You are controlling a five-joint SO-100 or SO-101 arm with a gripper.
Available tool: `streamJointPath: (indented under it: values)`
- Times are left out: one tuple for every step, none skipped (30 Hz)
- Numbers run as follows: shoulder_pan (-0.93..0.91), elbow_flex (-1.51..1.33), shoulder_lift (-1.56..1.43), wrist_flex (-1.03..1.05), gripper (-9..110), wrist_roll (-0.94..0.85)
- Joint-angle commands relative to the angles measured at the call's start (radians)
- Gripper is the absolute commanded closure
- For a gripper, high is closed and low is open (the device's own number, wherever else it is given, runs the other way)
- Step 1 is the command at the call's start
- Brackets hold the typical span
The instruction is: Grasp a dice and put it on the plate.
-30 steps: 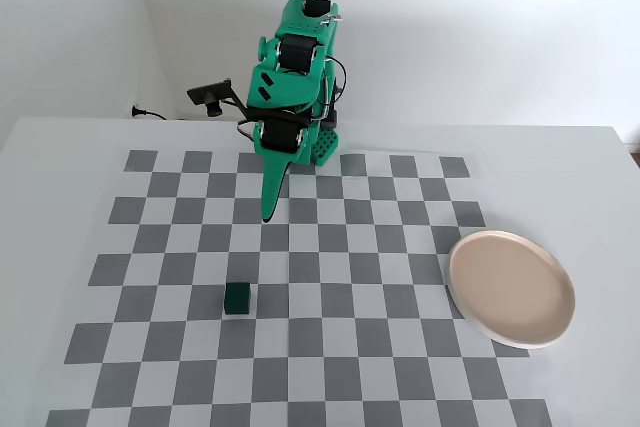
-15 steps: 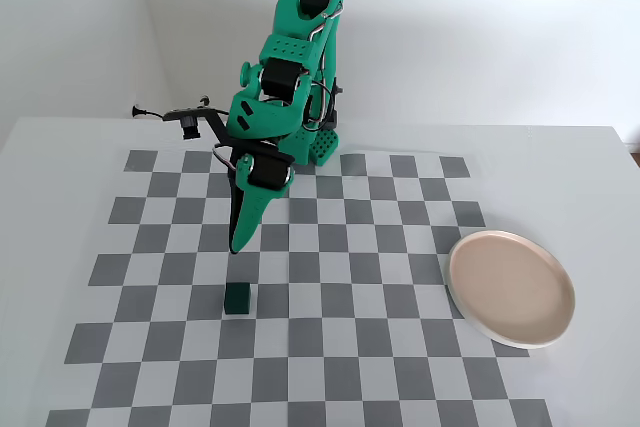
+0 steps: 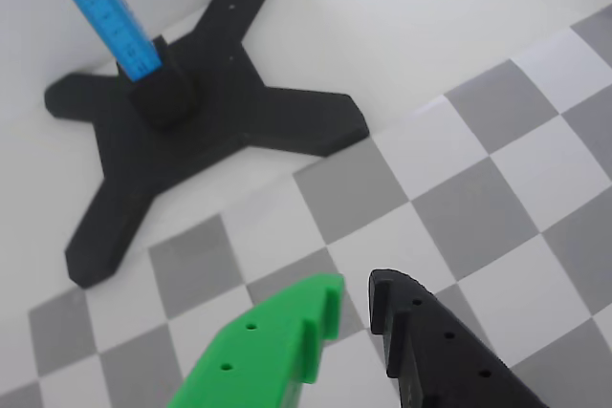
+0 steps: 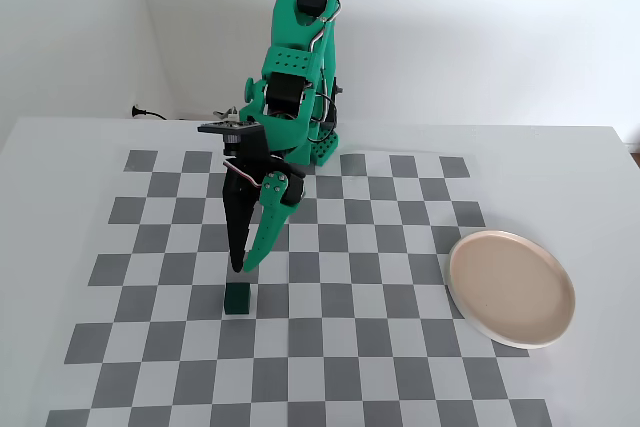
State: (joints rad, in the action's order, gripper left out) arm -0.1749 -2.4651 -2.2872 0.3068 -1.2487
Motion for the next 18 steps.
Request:
streamJointPath:
  values:
    - [-0.005, 0.041, 0.043, -0.061, 95, -0.117]
    - [-0.008, 0.041, 0.064, -0.078, 95, -0.14]
    - [-0.011, 0.041, 0.083, -0.089, 94, -0.164]
    - [-0.015, 0.041, 0.101, -0.097, 91, -0.19]
    - [-0.017, 0.041, 0.118, -0.104, 88, -0.209]
    - [-0.02, 0.041, 0.13, -0.106, 85, -0.23]
    - [-0.021, 0.041, 0.141, -0.106, 82, -0.252]
    - [-0.023, 0.041, 0.15, -0.104, 79, -0.27]
    - [-0.023, 0.041, 0.16, -0.104, 77, -0.285]
    - [-0.025, 0.041, 0.169, -0.104, 75, -0.301]
    - [-0.025, 0.041, 0.176, -0.104, 74, -0.314]
    - [-0.026, 0.04, 0.186, -0.106, 74, -0.322]
    - [-0.026, 0.04, 0.193, -0.107, 73, -0.333]
    - [-0.028, 0.04, 0.201, -0.107, 73, -0.342]
    - [-0.028, 0.04, 0.209, -0.107, 73, -0.35]
    - [-0.028, 0.04, 0.216, -0.107, 73, -0.357]
    - [-0.028, 0.037, 0.225, -0.107, 72, -0.37]
    - [-0.028, 0.031, 0.233, -0.112, 72, -0.382]
